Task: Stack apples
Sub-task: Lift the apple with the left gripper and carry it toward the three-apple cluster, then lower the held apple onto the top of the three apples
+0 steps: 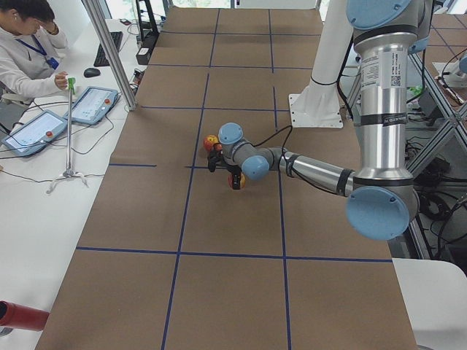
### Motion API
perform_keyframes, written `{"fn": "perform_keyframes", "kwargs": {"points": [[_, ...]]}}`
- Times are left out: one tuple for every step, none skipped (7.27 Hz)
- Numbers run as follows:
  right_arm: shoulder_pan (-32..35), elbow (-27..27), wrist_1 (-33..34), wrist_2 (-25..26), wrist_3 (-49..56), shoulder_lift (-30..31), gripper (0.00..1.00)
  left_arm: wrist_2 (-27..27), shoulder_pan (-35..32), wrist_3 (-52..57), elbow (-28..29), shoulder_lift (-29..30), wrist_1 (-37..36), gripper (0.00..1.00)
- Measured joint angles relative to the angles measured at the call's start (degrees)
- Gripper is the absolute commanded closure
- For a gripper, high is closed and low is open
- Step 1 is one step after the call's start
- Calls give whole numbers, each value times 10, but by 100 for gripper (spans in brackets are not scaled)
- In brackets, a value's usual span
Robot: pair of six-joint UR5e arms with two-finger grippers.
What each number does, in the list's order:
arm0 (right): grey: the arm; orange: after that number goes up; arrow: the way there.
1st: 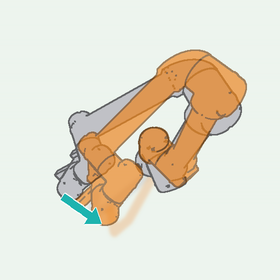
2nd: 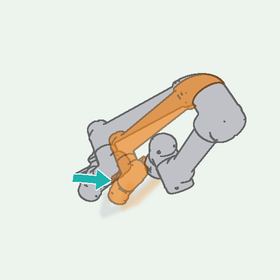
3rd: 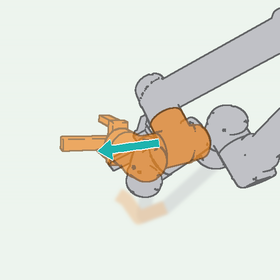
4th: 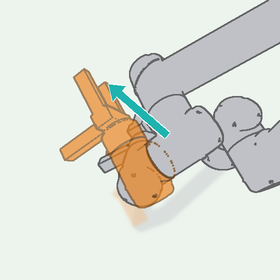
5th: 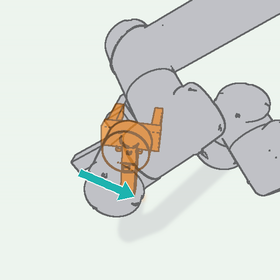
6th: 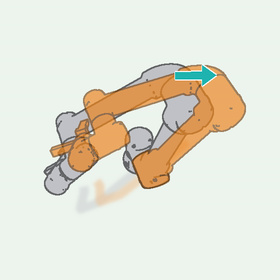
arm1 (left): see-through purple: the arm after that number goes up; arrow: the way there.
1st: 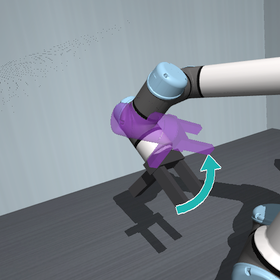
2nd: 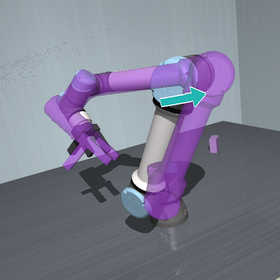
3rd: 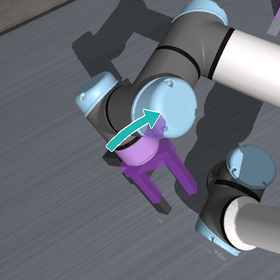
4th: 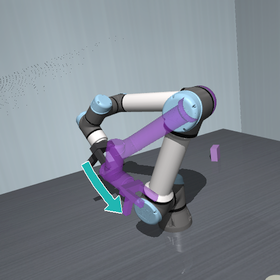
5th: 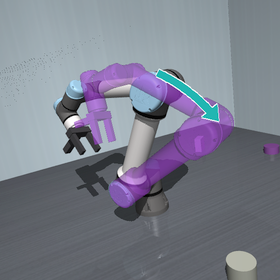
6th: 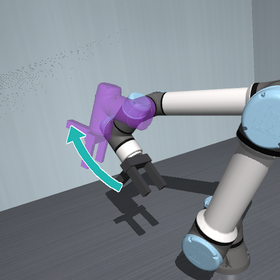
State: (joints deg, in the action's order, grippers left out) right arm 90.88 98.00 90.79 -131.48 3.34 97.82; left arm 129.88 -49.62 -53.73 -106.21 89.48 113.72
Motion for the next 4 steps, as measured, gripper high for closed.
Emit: {"fn": "perform_keyframes", "kwargs": {"points": [[0, 0, 0, 0, 0, 0, 0, 4, 0, -22, -3, 46, -32, 100], [0, 0, 0, 0, 0, 0, 0, 6, 0, -38, -1, 96, -77, 100], [0, 0, 0, 0, 0, 0, 0, 5, 6, -53, 2, 140, -116, 100], [0, 0, 0, 0, 0, 0, 0, 2, 20, -73, 11, 173, -137, 100]]}}
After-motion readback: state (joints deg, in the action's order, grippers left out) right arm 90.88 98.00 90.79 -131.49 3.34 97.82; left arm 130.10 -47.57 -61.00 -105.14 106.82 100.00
